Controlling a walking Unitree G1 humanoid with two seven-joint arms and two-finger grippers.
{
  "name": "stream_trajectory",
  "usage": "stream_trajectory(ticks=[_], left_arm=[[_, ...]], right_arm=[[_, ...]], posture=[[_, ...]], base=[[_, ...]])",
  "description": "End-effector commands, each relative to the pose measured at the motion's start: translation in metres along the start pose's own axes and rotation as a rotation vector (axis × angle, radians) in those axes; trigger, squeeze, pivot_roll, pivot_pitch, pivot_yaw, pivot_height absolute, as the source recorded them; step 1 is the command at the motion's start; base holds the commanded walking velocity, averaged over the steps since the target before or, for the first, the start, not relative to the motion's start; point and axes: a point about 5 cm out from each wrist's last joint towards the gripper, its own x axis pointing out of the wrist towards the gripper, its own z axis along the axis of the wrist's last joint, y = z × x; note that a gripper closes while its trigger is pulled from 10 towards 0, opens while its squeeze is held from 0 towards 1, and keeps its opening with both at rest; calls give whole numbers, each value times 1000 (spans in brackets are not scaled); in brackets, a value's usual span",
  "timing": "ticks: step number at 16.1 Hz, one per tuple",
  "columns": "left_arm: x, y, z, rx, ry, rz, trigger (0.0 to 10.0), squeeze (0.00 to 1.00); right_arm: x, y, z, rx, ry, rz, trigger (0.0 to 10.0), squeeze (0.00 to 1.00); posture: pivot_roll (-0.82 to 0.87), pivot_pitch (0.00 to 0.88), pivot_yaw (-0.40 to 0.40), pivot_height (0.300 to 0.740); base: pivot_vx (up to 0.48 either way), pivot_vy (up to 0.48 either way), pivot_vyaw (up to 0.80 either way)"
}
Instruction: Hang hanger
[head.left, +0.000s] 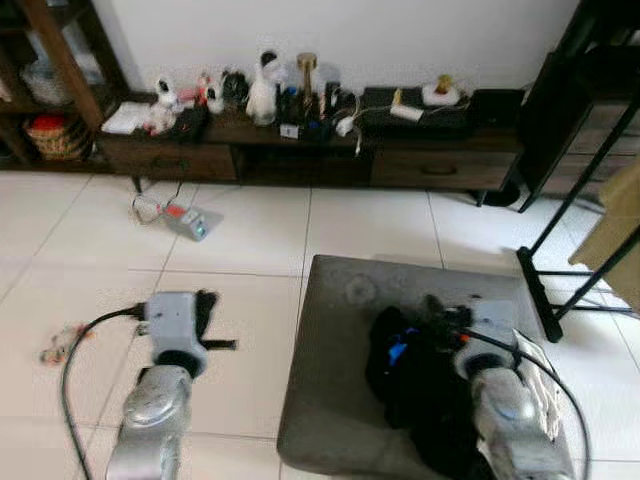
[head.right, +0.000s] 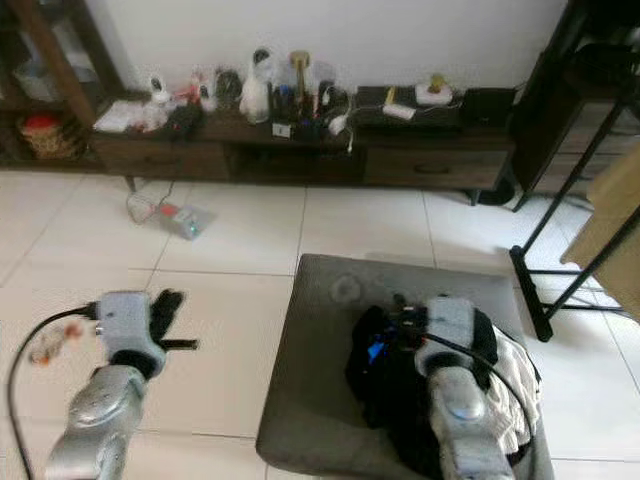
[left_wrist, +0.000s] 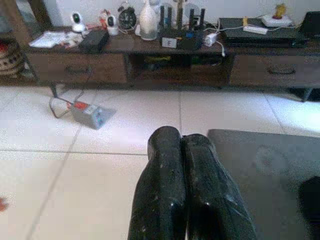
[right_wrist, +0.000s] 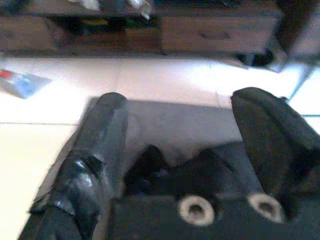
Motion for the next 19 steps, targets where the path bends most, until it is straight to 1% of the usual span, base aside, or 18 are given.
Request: stream_trajectory(ticks=[1, 4, 7, 8, 9, 11, 14, 16, 17, 19], left_arm=[[-8, 9, -7, 11, 34, 23, 10000, 0], [-10, 15, -8, 16, 42, 31, 10000, 0], [-16, 23, -11, 29, 65, 45, 10000, 0], [-18, 25, -12, 34, 72, 46, 10000, 0], [-17, 29, -15, 26, 85, 55, 10000, 0], [-17, 34, -20, 28, 106, 67, 10000, 0], [-14, 30, -17, 25, 96, 53, 10000, 0], [-11, 26, -16, 26, 88, 41, 10000, 0], [-10, 25, -16, 24, 85, 40, 10000, 0], [-9, 21, -16, 17, 80, 39, 10000, 0]], right_arm=[[-2, 4, -4, -4, 6, 10, 10000, 0], [-4, 1, -3, -1, -27, -18, 10000, 0], [-5, -3, -25, -31, 35, -38, 10000, 0], [-2, -7, -29, -43, 42, -72, 10000, 0], [2, -12, -31, -22, 61, -125, 10000, 0], [6, -7, -25, -17, 38, -117, 10000, 0], [7, -5, -21, -1, 14, -117, 10000, 0], [7, -6, -21, -23, -8, -113, 10000, 0], [4, -6, -21, -10, -37, -99, 10000, 0], [5, -6, -23, -21, -15, -88, 10000, 0]], posture=[[85, 159, -11, 740], [83, 181, -10, 740], [92, 212, 6, 740], [98, 228, 15, 740], [114, 245, 24, 740], [105, 254, 29, 740], [100, 242, 26, 736], [94, 237, 17, 712], [94, 234, 14, 704], [98, 223, 5, 704]], base=[[0, 0, 0], [0, 0, 0], [0, 0, 0], [0, 0, 0], [0, 0, 0], [0, 0, 0], [0, 0, 0], [0, 0, 0], [0, 0, 0], [0, 0, 0]])
